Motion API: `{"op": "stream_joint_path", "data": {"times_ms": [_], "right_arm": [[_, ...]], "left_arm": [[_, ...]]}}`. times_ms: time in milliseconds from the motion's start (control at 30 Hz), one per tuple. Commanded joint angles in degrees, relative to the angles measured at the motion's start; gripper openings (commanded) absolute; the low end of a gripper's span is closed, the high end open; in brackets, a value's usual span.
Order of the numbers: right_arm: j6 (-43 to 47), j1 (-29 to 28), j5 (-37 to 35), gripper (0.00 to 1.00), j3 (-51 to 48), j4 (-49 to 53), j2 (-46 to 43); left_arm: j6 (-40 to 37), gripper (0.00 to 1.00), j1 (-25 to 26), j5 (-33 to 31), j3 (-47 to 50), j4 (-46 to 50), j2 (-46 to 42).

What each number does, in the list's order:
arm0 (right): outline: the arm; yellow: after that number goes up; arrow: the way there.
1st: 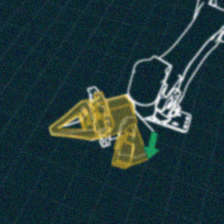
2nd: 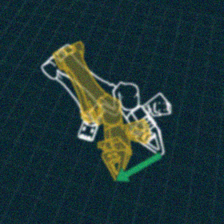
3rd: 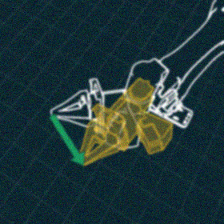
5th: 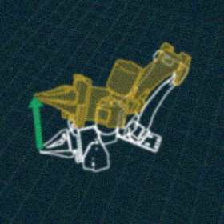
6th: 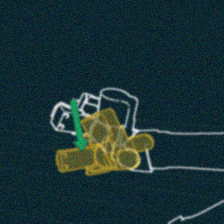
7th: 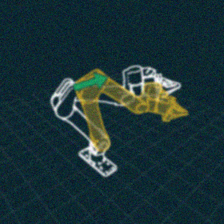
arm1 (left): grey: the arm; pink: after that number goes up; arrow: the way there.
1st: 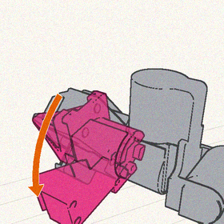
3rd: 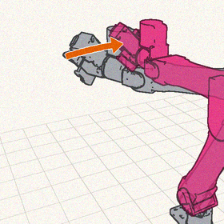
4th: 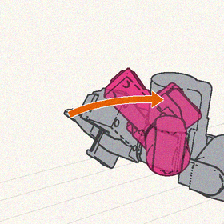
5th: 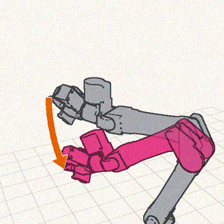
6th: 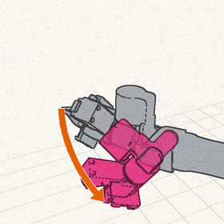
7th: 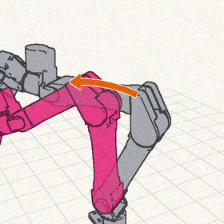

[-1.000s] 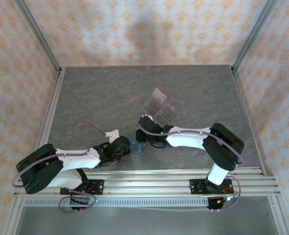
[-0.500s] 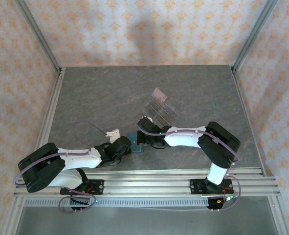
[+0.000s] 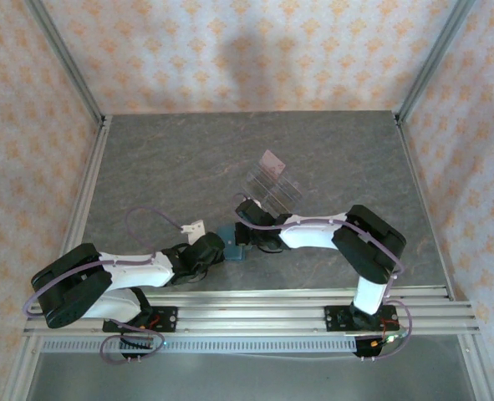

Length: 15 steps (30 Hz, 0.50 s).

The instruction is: Put the credit cards into the card holder

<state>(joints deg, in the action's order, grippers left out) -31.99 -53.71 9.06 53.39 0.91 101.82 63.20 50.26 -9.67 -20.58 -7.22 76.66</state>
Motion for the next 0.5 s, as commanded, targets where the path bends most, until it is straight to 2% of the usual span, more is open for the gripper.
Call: {"op": "stream_joint_path", "data": {"times_ms": [0,233,467], "right_arm": [[-0.77,-0.14,2.94,0.11,-0.73,-2.5,1.14],[-1.2,-0.1,6.14,0.22,-1.62,-4.7,-0.3],[-1.49,-0.16,8.46,0.29,-1.86,-6.21,-0.44]], "left_arm": [[0.96,0.1,0.1,4.27,2.3,2.56,5.27],[1.05,0.14,0.11,4.45,2.21,2.75,5.08],[1.05,0.26,0.19,4.49,2.3,3.31,4.1]]}}
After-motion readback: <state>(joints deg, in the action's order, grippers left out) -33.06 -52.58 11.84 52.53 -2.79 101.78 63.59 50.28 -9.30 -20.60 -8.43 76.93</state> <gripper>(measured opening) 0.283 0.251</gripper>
